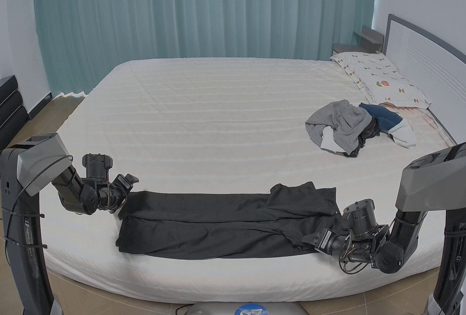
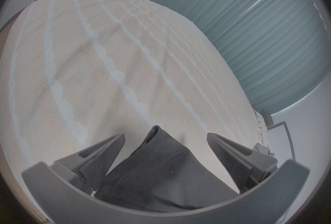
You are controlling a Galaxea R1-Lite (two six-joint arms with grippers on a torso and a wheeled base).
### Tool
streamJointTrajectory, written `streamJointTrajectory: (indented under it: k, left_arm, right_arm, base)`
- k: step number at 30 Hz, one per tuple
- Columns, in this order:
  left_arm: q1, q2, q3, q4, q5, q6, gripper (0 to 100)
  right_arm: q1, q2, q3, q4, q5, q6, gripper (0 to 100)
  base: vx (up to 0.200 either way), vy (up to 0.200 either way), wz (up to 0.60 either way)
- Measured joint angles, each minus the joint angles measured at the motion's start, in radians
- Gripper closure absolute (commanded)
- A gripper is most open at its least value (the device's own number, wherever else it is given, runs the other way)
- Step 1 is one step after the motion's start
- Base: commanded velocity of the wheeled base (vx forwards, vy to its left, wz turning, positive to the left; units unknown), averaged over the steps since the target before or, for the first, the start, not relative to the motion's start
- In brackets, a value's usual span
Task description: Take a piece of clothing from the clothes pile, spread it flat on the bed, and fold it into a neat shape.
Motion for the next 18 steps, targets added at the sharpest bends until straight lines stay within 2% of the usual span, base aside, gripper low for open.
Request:
streamJointTrajectory:
  k: [8,18]
  left_arm:
    - [0.000,0.000,0.000,0.000,0.000,0.000,0]
    - [0.000,0.001,0.000,0.000,0.001,0.000,0]
  right_arm:
    - [-0.079,-0.067,0.017,-0.007,0.009,-0.047,0]
    - [-0.126,-0.037,0.044,-0.026,0.045,-0.040,0]
  base:
    - [0.000,0.000,0.00]
    - [0.000,0.000,0.00]
